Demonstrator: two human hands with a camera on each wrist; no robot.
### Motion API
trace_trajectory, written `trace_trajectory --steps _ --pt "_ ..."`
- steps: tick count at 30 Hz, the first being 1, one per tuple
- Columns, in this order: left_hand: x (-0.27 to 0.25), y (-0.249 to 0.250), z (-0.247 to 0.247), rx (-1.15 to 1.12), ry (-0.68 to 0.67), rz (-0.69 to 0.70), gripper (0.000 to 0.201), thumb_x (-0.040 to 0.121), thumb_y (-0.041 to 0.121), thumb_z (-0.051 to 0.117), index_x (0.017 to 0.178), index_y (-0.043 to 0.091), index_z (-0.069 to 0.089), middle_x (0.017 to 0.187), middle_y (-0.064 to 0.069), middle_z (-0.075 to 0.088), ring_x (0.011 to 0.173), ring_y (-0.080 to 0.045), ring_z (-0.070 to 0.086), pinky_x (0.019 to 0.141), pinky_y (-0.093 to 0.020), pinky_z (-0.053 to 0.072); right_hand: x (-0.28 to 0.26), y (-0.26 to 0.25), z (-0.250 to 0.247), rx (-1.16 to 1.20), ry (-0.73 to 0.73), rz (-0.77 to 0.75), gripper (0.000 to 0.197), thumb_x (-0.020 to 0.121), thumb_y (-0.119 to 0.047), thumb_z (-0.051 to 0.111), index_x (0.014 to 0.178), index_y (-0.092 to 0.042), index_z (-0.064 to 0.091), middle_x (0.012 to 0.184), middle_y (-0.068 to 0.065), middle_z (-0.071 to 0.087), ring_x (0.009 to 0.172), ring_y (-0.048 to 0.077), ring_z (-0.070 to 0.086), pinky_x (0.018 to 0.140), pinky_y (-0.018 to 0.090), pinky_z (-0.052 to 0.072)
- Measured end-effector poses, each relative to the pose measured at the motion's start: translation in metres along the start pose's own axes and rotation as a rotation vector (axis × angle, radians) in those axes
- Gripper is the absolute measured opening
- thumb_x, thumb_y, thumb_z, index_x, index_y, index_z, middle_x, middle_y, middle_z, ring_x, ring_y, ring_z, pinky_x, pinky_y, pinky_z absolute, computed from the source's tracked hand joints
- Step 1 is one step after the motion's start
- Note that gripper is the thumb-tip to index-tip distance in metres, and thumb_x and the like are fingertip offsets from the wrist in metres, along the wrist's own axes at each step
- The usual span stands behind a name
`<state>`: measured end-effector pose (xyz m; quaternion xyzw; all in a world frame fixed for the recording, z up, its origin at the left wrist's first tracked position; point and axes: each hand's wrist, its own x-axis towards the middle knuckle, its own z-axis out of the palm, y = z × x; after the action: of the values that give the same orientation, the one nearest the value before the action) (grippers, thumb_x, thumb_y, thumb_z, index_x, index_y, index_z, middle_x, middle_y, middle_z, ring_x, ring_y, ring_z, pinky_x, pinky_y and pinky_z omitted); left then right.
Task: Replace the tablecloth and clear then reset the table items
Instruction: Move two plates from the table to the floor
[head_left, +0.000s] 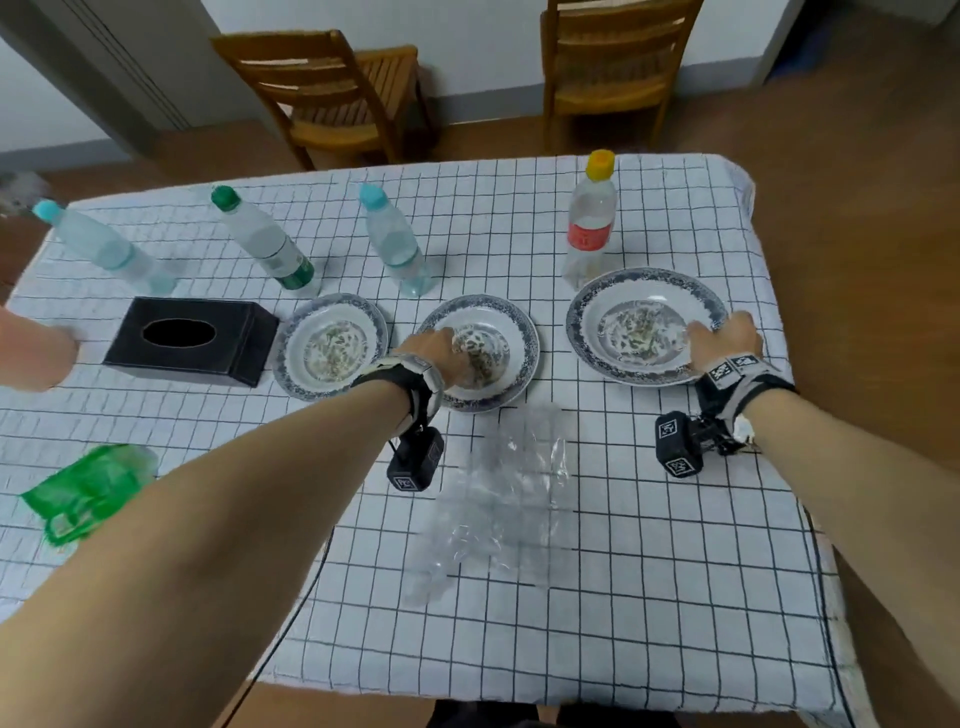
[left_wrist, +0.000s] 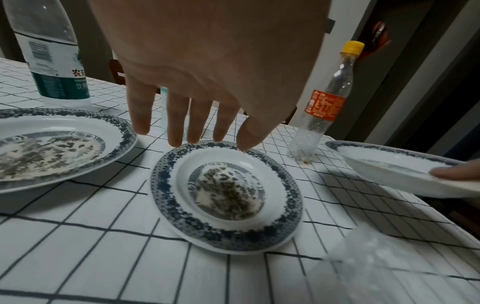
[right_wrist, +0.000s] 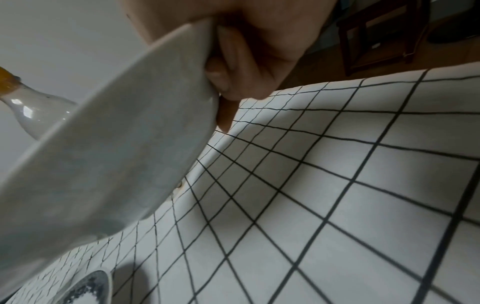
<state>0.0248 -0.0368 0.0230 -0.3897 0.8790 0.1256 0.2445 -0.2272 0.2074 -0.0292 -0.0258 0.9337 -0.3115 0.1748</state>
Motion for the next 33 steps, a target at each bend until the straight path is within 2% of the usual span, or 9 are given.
trace_trajectory --steps 2,4,9,12,15,19,22,27,33 --pt "0.013 -0.018 0.002 -0.023 -0.006 -0.026 0.046 0.094 0.041 0.043 0.132 0.014 0.047 0.124 -0.014 0.058 0.107 -0.031 0.057 0.081 -0.039 0.048 -0.005 -0.011 0.006 -0.02 0.01 0.013 0.024 0.086 -0.026 0.057 0.098 -0.007 0.048 0.092 0.014 0.051 0.078 0.026 0.05 0.064 0.034 0.038" --pt "0.029 -0.032 0.005 -0.042 -0.026 -0.028 0.055 0.091 0.045 0.048 0.136 0.013 0.043 0.128 -0.015 0.054 0.115 -0.034 0.054 0.093 -0.047 0.047 -0.01 -0.019 0.015 -0.014 0.022 0.004 0.024 0.082 -0.027 0.057 0.094 -0.007 0.049 0.087 0.013 0.05 0.074 0.025 0.047 0.057 0.029 0.035" --pt "0.068 -0.044 0.012 -0.113 -0.041 -0.056 0.053 0.09 0.033 0.052 0.135 0.009 0.038 0.131 -0.015 0.05 0.119 -0.036 0.052 0.097 -0.053 0.045 -0.021 -0.022 0.036 -0.034 0.044 0.006 0.025 0.081 -0.031 0.057 0.088 -0.01 0.044 0.069 0.005 0.038 0.058 0.019 0.037 0.05 0.025 0.023" --pt "0.084 -0.039 0.016 -0.148 -0.048 -0.079 0.062 0.086 0.03 0.066 0.135 0.007 0.036 0.134 -0.015 0.042 0.124 -0.038 0.047 0.099 -0.058 0.042 -0.028 -0.022 0.039 -0.035 0.089 -0.005 0.025 0.08 -0.033 0.058 0.084 -0.012 0.045 0.07 0.006 0.041 0.054 0.017 0.034 0.049 0.025 0.022" --pt "0.099 -0.037 0.018 -0.239 -0.041 -0.046 0.065 0.083 0.026 0.074 0.132 0.005 0.036 0.134 -0.019 0.036 0.117 -0.041 0.051 0.092 -0.049 0.045 -0.032 -0.02 0.04 -0.037 0.115 0.003 0.026 0.084 -0.03 0.06 0.094 -0.007 0.05 0.081 0.01 0.049 0.064 0.022 0.043 0.053 0.028 0.03" --pt "0.111 -0.049 0.024 -0.334 -0.081 -0.019 0.07 0.076 0.033 0.082 0.124 0.005 0.041 0.118 -0.012 0.055 0.106 -0.034 0.058 0.082 -0.04 0.048 -0.032 -0.022 0.041 -0.039 0.128 0.005 0.039 0.083 -0.033 0.061 0.103 0.001 0.054 0.09 0.016 0.058 0.076 0.028 0.055 0.064 0.036 0.045" --pt "0.102 -0.059 0.022 -0.361 -0.119 0.004 0.056 0.074 0.044 0.081 0.108 0.009 0.054 0.099 -0.005 0.061 0.085 -0.025 0.059 0.07 -0.034 0.048 -0.035 -0.024 0.04 -0.024 0.126 -0.018 0.042 0.082 -0.035 0.061 0.102 0.002 0.056 0.092 0.02 0.061 0.077 0.03 0.058 0.064 0.036 0.046" --pt "0.074 -0.078 0.015 -0.45 -0.02 -0.037 0.053 0.077 0.042 0.078 0.11 0.01 0.053 0.102 -0.006 0.061 0.089 -0.026 0.06 0.078 -0.039 0.055 -0.04 -0.033 0.038 0.026 0.053 -0.071 0.029 0.081 -0.033 0.063 0.088 -0.005 0.058 0.074 0.008 0.058 0.069 0.027 0.056 0.049 0.022 0.03" --pt "0.01 -0.132 0.006 -0.576 0.152 -0.197 0.061 0.073 0.046 0.08 0.112 0.006 0.056 0.106 -0.006 0.065 0.093 -0.026 0.062 0.079 -0.04 0.054 -0.055 -0.057 0.037 0.044 -0.062 -0.202 0.021 0.085 -0.03 0.066 0.087 -0.009 0.064 0.08 0.009 0.064 0.074 0.026 0.06 0.064 0.028 0.043"
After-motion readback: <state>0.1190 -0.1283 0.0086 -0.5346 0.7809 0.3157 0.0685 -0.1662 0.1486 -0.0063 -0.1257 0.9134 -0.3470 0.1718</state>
